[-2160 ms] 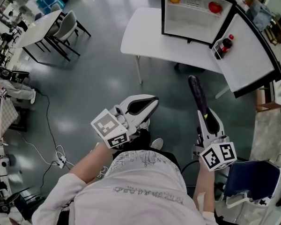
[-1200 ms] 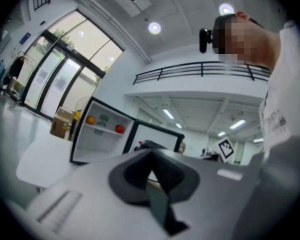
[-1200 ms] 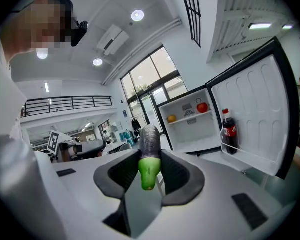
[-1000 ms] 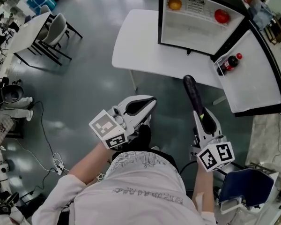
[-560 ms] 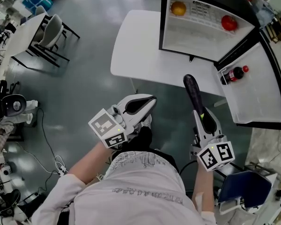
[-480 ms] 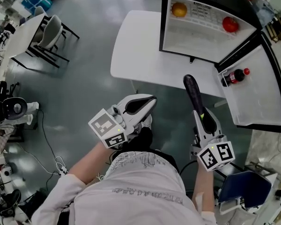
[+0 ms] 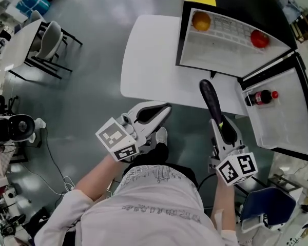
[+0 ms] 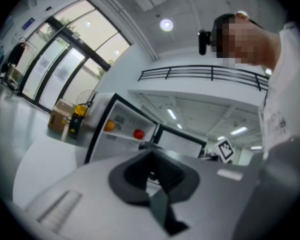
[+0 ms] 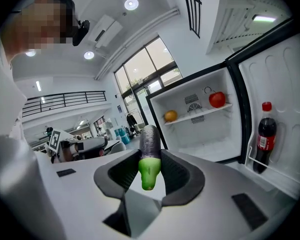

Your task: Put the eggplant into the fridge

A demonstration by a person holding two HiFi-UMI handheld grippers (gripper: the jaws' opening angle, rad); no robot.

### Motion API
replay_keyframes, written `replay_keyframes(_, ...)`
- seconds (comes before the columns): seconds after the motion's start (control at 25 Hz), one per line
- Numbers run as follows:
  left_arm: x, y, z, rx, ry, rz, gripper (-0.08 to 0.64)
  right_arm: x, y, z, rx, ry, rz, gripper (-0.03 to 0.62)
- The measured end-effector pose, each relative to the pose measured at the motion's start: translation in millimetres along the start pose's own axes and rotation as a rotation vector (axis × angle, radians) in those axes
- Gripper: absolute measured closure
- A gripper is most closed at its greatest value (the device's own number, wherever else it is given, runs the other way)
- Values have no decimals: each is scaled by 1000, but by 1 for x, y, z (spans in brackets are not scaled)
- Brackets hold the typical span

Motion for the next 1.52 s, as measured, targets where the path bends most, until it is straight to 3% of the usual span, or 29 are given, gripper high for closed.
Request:
replay_keyframes(0.52, 19, 17, -60, 28, -31, -28, 552, 63, 16, 19, -5, -52, -4, 457)
replay_keyframes(1.0, 33, 19, -71, 45, -39, -42, 552, 85, 18, 37, -14, -68, -10, 457)
replay_keyframes(1.52, 73, 13, -72, 40, 32, -71, 552, 108, 21, 96, -28, -39, -60, 457)
Point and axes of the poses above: the fingertips, and each gripper's own axes: x forward along the fingers, z to its right, y out of its top, the point moved 3 cm from there along -x, backward along the fingers, and after that the axes turned 6 degrees about y, right-handed, at the moved point
